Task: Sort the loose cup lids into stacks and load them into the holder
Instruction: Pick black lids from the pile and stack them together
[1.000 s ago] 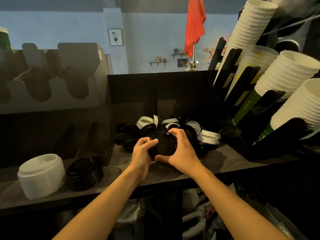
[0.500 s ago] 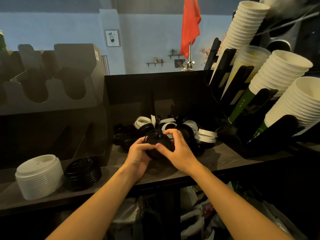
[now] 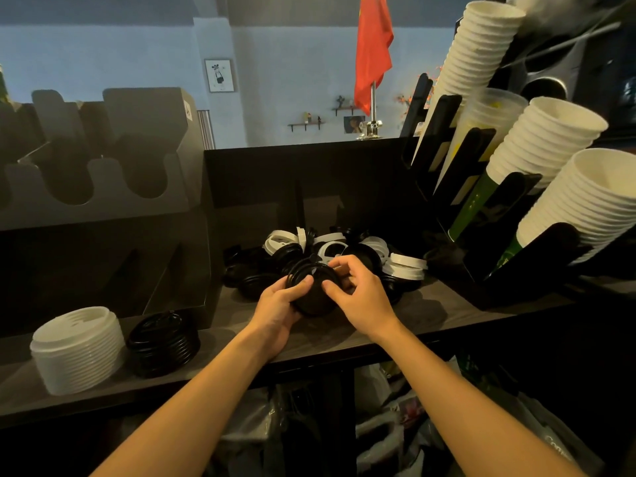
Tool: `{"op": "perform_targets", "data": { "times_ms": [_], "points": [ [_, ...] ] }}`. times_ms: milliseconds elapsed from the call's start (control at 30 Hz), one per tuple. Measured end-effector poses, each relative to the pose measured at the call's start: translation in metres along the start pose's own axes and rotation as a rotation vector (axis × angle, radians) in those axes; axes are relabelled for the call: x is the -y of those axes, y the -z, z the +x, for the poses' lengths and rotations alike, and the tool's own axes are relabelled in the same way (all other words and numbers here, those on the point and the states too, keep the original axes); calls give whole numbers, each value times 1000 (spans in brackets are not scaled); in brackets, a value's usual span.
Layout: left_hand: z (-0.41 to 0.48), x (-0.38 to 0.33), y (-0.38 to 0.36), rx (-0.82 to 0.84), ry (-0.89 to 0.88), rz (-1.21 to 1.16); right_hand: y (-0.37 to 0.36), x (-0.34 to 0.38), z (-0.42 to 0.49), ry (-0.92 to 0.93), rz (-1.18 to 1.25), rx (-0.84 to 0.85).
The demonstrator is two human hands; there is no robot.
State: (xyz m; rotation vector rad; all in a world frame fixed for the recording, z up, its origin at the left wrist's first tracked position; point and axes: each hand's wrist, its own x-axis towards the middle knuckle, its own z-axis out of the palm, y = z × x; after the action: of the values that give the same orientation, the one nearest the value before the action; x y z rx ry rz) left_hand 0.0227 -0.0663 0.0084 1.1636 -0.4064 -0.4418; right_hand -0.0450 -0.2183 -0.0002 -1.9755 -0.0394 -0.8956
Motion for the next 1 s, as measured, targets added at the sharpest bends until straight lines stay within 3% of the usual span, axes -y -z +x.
{"op": "perform_targets", "data": {
  "times_ms": [167, 267, 333, 467, 567, 733, 900, 1000],
  "points": [
    [-2, -1, -2, 5, -15, 17, 0, 0, -1, 42, -78, -36],
    [-1, 1, -2, -23, -12, 67, 3, -2, -2, 124, -390, -262],
    [1, 3, -3, -48, -19, 101, 9, -3, -2, 53, -642, -318],
    [4, 6, -3, -80, -31, 129, 10, -7, -5, -265, -864, -104],
    [7, 8, -1, -126, -45, 148, 7, -10, -3, -299, -903, 43],
    [8, 12, 1, -211, -102, 211, 6, -5, -5, -140, -787, 46],
    [8, 13, 2, -267, -127, 228, 7, -1, -2, 30, -448, -160],
    [9, 12, 2, -268, -120, 241, 9, -2, 0, 21, -188, -249]
  ]
}}
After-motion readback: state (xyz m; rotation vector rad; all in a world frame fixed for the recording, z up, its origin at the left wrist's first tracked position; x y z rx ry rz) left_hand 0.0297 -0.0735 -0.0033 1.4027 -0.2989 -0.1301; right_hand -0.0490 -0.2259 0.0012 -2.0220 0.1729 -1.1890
